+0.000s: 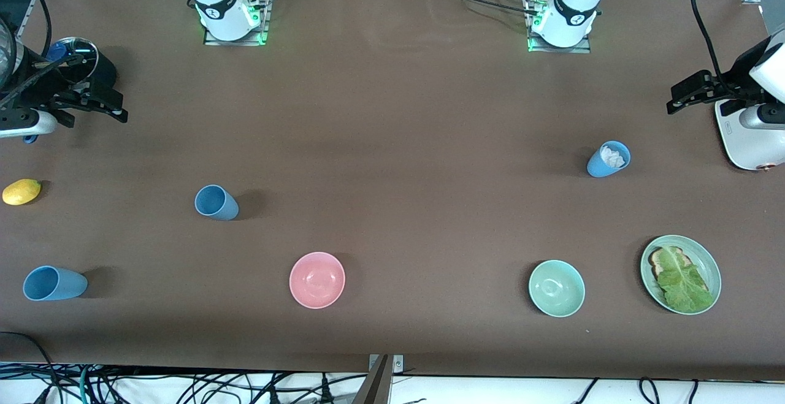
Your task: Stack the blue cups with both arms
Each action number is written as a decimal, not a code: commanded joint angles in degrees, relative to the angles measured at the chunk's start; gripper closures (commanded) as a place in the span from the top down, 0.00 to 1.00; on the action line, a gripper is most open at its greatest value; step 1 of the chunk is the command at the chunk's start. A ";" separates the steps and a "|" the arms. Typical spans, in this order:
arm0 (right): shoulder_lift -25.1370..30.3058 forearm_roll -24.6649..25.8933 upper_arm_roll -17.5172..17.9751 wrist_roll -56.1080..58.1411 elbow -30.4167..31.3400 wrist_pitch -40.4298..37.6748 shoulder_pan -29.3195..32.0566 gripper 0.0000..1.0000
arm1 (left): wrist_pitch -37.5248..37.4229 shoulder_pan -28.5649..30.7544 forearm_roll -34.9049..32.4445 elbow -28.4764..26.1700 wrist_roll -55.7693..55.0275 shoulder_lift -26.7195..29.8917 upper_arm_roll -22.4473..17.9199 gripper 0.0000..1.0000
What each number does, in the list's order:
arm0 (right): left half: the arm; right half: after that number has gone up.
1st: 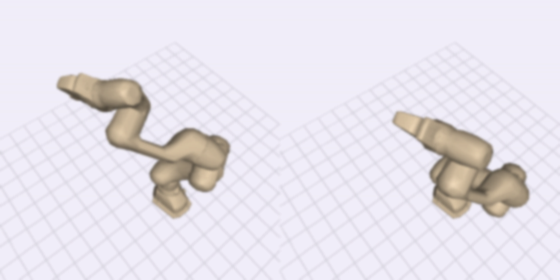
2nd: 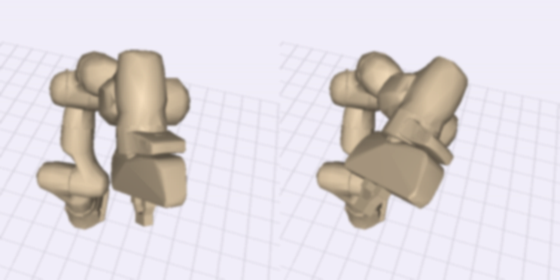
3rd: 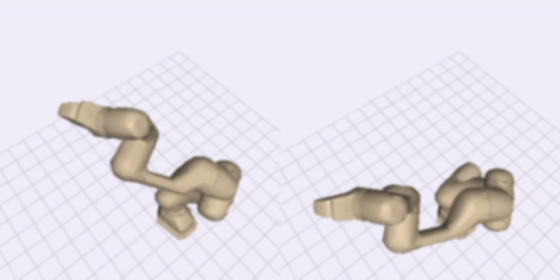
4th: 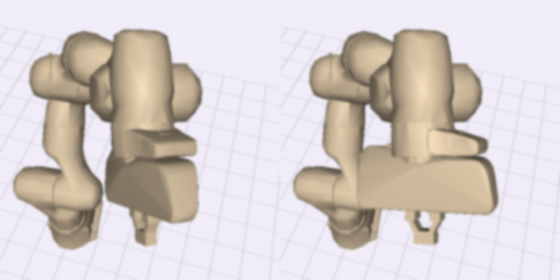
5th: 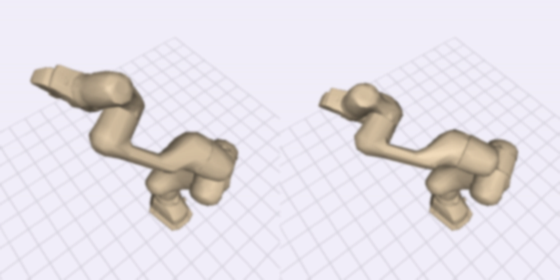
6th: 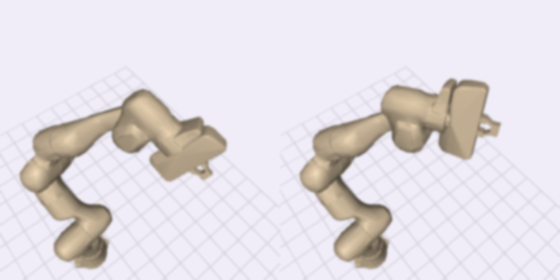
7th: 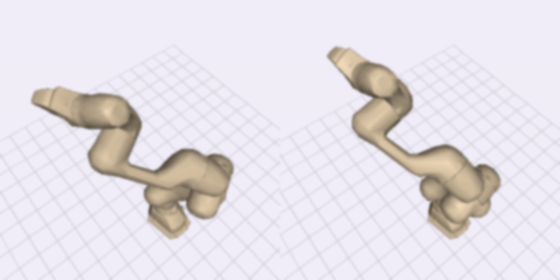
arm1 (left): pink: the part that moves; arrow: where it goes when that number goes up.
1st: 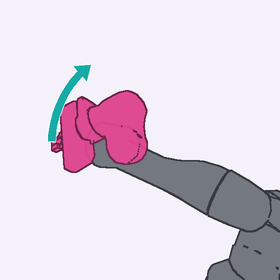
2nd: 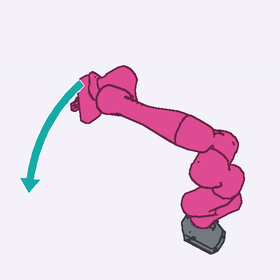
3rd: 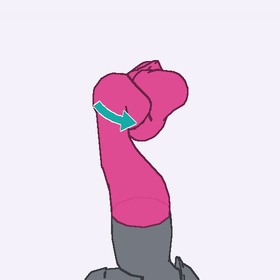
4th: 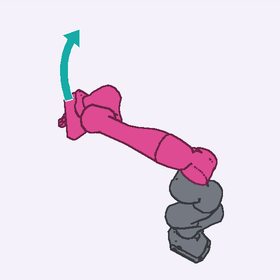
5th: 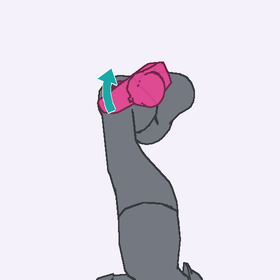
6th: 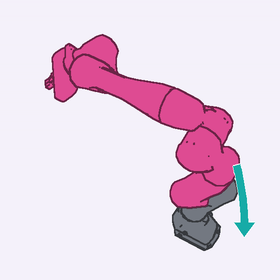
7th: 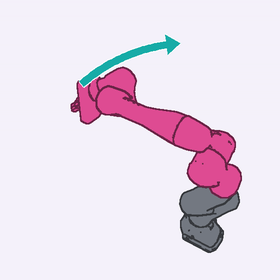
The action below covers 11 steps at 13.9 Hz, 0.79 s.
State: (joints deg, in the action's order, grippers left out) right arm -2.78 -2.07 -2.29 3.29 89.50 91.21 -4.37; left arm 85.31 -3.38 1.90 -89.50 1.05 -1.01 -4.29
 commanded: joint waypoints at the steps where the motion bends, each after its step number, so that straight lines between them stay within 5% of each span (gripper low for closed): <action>1: -0.30 0.58 0.00 0.75 -0.91 -0.94 -0.37 1.00 | -0.75 0.21 1.18 1.52 1.15 -0.57 -0.10 1.00; 11: -0.39 0.58 0.00 0.84 -0.91 -0.94 -0.46 1.00 | -0.67 0.48 1.44 3.28 0.45 -1.18 -0.10 1.00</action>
State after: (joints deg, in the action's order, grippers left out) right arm -3.02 -2.07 -2.27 3.30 89.50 91.19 -4.68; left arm 85.44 -3.27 1.90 -88.85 1.05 -1.34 -4.30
